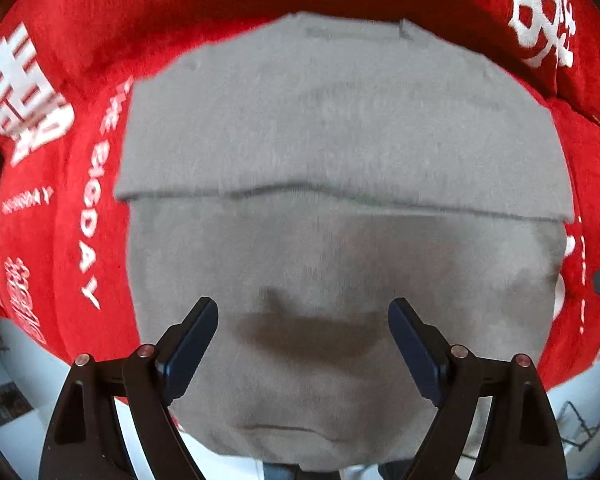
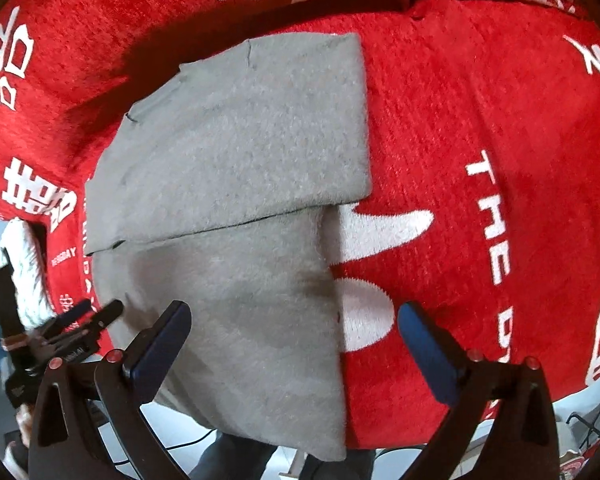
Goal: Fold small clothes
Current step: 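Open both grippers to release the hem and lift away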
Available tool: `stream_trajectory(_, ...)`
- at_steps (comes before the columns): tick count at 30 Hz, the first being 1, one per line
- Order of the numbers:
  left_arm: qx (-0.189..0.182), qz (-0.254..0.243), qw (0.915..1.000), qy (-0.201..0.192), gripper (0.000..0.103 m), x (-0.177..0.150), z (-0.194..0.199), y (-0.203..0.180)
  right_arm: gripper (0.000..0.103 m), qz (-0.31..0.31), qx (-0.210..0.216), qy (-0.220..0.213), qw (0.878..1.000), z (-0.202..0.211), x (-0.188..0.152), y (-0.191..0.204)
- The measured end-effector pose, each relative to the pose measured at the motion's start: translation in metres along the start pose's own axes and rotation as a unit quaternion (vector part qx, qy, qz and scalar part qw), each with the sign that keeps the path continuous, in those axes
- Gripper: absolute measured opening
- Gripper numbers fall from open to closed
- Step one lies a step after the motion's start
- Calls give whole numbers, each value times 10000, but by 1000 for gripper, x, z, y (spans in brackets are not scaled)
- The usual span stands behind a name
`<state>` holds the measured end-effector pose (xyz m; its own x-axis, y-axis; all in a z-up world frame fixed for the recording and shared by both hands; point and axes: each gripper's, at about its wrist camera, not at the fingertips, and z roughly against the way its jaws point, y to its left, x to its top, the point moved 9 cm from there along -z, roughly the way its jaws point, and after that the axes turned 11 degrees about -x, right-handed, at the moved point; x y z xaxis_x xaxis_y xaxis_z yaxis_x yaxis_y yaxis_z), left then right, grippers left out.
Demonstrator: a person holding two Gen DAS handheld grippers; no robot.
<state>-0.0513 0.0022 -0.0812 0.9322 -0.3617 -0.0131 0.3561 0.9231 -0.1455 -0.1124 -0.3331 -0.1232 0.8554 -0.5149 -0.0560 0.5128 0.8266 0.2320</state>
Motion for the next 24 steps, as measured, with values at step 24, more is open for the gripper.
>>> stream_trajectory(24,-565,665,9958,293,88,-144,-21,103,103,-9,687,1275,9895,-65,-179,7)
